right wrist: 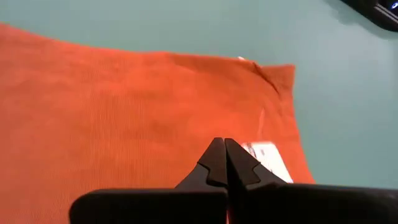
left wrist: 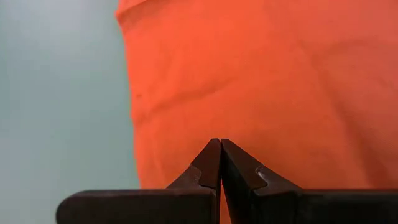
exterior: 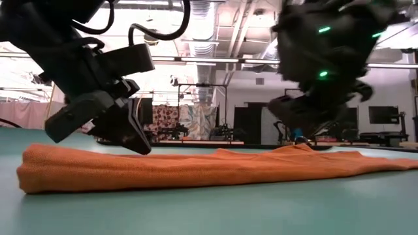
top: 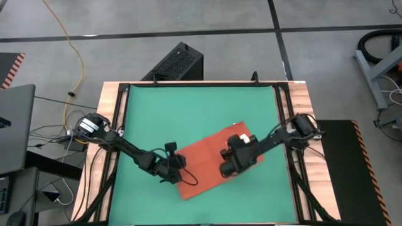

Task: Roll towel into tight, uniform cylinder
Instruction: Roll the orange table napkin

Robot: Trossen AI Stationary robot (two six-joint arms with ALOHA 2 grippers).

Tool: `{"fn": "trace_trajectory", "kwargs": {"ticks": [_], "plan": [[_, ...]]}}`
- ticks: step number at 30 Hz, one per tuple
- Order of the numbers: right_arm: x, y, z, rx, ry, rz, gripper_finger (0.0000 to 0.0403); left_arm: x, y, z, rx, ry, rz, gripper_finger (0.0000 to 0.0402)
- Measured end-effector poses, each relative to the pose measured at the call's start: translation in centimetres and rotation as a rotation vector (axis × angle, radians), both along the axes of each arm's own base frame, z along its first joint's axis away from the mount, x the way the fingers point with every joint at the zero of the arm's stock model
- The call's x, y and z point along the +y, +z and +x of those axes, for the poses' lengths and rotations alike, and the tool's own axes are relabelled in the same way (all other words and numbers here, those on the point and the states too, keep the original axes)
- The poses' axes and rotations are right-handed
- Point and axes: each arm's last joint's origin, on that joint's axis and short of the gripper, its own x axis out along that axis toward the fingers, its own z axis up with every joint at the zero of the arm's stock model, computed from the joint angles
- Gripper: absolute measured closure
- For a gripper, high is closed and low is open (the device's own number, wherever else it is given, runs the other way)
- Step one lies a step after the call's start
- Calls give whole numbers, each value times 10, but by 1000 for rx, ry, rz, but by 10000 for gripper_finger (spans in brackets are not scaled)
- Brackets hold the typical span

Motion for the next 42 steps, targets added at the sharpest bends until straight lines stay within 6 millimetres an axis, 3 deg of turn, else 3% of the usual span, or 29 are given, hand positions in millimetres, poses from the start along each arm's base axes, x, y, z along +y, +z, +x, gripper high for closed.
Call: {"fn": "trace_trajectory", "kwargs": {"ticks": [12,22,26,30,34,42], "plan": [[-63,-2,23,93,-11,25,398,-16,0,-7,-16,-21,-35,401],[-89,-3,24,137,-50,61,398,-32,1,-16,-35,-47,-75,401],[-89,-2,26,129,-25,22,398,-35,11,-19,-65,-62,-91,401],[-68,2,26,105,39,-85,398,-36,29,-23,-117,-68,-108,401],[-53,-5,19,195,72,67,398,-36,46,-28,-154,-91,-113,401],[-58,-29,2,188,-3,87,398,-31,72,-34,-229,-111,-94,401]]}}
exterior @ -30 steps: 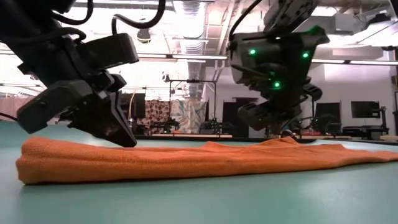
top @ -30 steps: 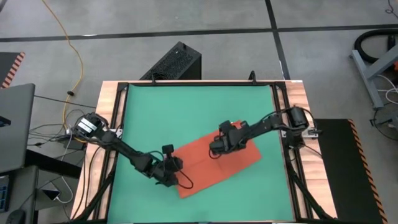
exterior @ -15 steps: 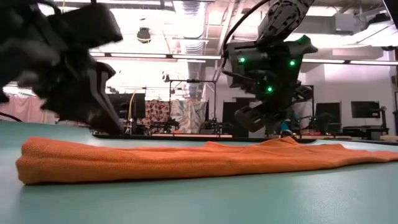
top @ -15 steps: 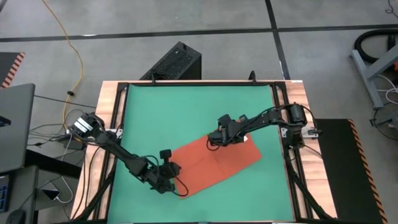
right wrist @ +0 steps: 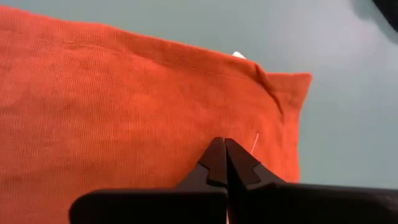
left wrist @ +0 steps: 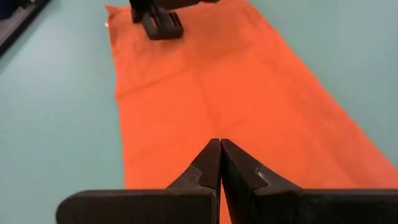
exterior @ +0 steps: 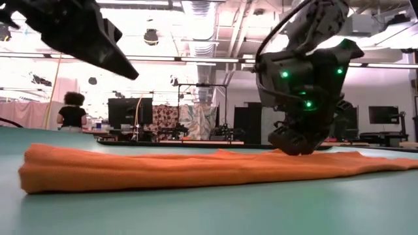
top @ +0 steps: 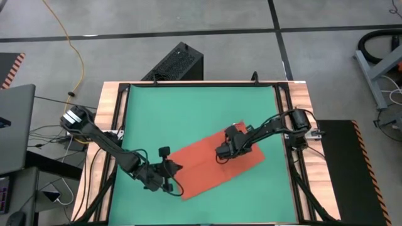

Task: Roll towel into tight, uniform cylinder
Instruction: Roll the orange table napkin

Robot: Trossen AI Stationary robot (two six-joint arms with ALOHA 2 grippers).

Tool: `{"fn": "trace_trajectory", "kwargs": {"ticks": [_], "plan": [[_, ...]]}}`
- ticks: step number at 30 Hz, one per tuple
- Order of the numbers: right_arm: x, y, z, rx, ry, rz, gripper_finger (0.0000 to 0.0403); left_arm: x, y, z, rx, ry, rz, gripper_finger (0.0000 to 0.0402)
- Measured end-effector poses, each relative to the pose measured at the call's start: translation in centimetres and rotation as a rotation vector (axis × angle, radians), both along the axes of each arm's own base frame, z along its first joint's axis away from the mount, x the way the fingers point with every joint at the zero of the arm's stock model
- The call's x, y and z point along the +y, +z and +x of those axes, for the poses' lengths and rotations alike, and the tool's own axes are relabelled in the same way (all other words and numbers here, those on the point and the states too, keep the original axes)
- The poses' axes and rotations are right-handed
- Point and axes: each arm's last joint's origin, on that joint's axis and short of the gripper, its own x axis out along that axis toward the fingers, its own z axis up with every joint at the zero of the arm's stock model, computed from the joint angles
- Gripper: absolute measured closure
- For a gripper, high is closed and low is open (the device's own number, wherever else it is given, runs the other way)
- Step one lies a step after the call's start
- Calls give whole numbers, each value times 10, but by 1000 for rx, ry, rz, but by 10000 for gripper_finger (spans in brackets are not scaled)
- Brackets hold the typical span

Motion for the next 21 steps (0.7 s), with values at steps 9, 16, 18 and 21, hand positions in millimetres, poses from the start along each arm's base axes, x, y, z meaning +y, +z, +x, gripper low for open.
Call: {"fn": "trace_trajectory", "kwargs": {"ticks": [9,16,18,21], "plan": [[-27,-11,7,-47,58,-14,398,2,6,-2,-10,-1,2,401],[-51,-7,39,-193,220,-13,399,2,6,-2,-11,-1,1,401],[-56,-5,46,-228,275,-14,399,2,6,-2,-11,-1,0,401],[-65,-2,55,-259,373,-7,399,2,6,-2,-13,1,-4,401]]}}
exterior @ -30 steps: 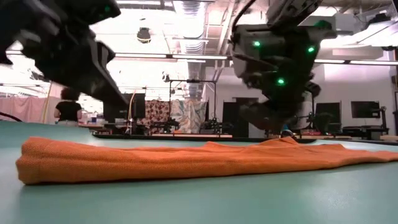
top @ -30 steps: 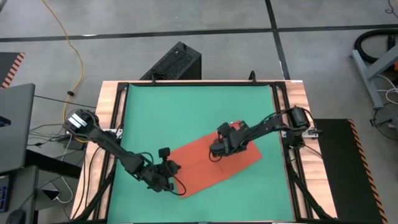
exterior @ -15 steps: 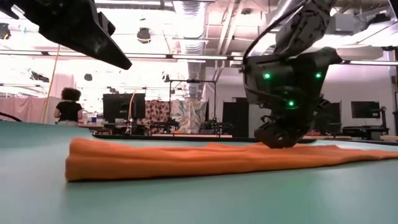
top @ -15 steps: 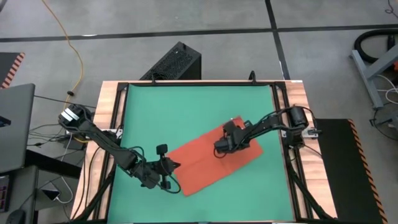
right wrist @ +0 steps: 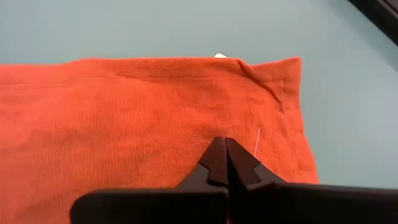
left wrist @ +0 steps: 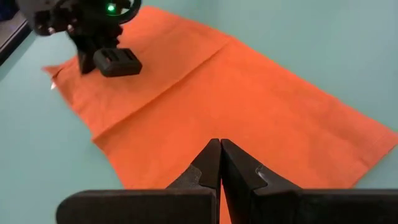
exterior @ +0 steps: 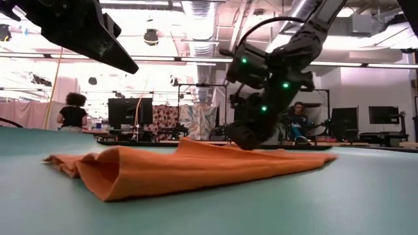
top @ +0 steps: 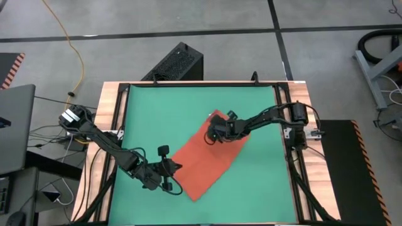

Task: Roll towel into tight, uniform cylinder
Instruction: Roll the orange table napkin

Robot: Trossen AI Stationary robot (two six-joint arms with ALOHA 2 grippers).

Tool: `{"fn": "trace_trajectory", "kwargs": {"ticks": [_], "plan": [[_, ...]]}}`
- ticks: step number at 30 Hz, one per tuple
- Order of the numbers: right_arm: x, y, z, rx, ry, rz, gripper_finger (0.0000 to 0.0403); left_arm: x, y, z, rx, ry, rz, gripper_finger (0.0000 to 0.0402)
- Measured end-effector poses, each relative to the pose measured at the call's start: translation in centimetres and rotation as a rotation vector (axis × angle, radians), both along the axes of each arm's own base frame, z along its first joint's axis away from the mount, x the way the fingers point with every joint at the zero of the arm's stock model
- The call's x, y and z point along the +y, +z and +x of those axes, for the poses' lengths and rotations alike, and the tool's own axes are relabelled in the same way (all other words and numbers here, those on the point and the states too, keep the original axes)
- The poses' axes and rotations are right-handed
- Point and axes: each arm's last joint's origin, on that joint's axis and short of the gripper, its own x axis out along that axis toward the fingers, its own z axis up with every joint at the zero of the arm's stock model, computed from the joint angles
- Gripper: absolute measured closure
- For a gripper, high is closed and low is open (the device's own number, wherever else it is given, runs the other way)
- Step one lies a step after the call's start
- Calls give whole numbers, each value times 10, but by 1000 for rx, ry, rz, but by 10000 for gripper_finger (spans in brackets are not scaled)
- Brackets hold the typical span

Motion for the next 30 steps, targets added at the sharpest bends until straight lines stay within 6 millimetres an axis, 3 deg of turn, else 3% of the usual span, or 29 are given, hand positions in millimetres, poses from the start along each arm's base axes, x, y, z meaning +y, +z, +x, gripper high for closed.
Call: {"fn": "trace_trajectory", "kwargs": {"ticks": [6,11,15,20,26,30], "plan": [[-24,7,10,-51,169,2,399,-1,2,1,-23,7,-9,401],[-14,29,21,-174,246,-97,398,0,2,1,-38,36,13,401],[21,54,22,-222,323,-159,398,1,2,1,-42,51,38,401],[83,64,14,-251,436,-116,398,7,2,5,-30,45,83,401],[168,35,0,-293,552,23,398,13,2,9,-4,14,96,401],[201,19,-6,-326,532,12,398,16,2,11,-5,28,94,401]]}}
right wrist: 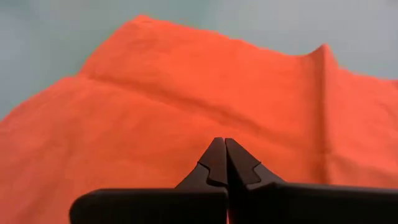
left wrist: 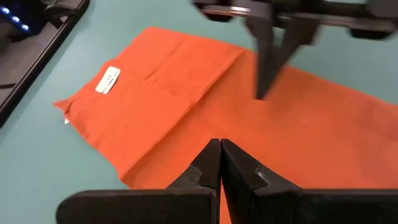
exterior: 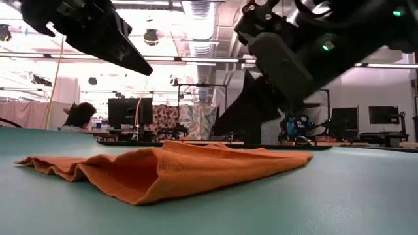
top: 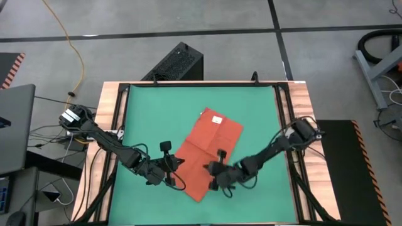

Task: Roll towel into tight, uniform cylinder
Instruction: Roll the orange table napkin

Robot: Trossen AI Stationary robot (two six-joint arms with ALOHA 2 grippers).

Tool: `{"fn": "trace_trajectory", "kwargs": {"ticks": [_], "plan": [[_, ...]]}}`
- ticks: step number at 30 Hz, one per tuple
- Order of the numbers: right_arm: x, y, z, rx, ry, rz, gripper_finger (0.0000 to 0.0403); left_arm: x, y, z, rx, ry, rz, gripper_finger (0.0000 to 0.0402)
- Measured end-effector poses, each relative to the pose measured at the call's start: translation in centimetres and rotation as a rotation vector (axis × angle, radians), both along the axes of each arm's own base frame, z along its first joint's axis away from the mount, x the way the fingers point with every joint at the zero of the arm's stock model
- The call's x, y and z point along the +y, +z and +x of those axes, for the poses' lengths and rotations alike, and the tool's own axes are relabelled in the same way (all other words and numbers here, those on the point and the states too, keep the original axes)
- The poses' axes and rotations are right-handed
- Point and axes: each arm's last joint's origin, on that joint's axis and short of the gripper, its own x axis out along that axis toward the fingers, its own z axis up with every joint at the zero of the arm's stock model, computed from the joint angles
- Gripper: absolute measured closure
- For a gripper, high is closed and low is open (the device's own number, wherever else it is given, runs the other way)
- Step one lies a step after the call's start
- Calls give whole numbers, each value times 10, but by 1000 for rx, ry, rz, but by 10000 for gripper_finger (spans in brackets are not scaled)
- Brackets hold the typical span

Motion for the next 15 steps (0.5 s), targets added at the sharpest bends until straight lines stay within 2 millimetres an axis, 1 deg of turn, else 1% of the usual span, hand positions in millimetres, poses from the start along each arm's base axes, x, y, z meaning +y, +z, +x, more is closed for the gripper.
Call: {"fn": "trace_trajectory", "kwargs": {"ticks": [4,8,12,15], "plan": [[19,-15,-7,13,3,59,398,0,0,1,-9,15,-42,401],[32,-27,-22,90,-7,99,398,-1,-1,0,9,-13,-114,402],[38,-27,-39,162,-74,122,398,-3,-2,0,20,-25,-182,401],[41,-28,-54,213,-124,118,398,-4,-3,0,21,-22,-195,401]]}}
